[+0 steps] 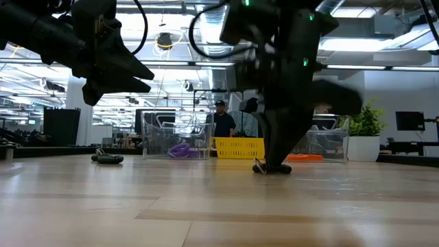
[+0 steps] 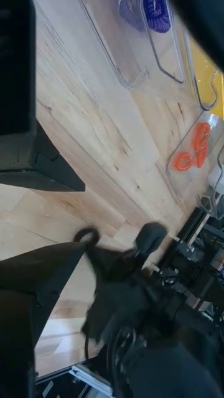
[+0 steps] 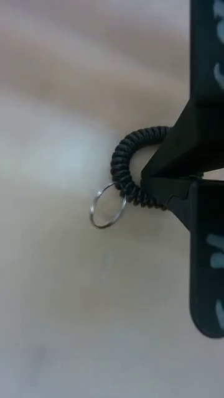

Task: Sort spring keychains
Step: Put the top right black spring keychain into the yellow bin

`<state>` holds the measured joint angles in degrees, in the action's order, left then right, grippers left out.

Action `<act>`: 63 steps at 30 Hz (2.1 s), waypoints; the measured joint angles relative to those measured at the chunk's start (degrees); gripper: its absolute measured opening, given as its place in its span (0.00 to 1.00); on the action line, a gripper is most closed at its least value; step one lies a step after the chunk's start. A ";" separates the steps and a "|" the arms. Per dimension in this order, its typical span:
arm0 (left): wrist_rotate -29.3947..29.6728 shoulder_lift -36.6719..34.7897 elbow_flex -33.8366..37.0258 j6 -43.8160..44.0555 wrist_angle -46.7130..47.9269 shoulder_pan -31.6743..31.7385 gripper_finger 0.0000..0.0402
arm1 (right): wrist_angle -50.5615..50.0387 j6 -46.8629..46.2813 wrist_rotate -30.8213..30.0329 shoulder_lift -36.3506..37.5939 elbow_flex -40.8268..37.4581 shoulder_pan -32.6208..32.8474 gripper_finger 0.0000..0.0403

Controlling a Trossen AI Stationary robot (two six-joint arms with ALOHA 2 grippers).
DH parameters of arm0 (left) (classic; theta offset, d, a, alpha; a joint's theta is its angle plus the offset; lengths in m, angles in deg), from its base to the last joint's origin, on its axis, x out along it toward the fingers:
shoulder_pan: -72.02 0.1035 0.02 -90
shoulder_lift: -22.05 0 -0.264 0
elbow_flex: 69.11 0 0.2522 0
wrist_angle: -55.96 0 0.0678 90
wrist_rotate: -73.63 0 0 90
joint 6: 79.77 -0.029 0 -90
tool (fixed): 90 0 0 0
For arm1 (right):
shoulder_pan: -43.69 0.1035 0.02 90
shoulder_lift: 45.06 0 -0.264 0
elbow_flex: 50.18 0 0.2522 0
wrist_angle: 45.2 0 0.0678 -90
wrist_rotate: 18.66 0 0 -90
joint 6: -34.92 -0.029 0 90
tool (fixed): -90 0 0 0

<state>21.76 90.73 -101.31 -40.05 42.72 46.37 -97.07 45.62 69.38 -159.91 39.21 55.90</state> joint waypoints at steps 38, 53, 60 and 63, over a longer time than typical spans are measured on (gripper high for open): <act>0.02 0.00 0.00 0.02 0.04 0.02 0.35 | 1.78 -0.17 3.52 0.33 0.43 0.62 0.00; 0.02 0.00 0.00 0.02 0.04 0.02 0.35 | 2.55 1.34 -5.89 0.44 0.70 3.94 0.02; 0.02 0.00 0.00 0.22 0.04 0.02 0.35 | 3.72 -0.15 -5.31 0.48 0.70 4.45 0.09; 0.02 0.00 0.00 0.24 0.04 0.02 0.35 | 4.74 -0.15 -4.72 0.52 0.70 4.97 0.13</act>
<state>21.79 90.73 -101.31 -39.80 42.76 46.40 -92.33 45.47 64.66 -159.39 39.92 60.87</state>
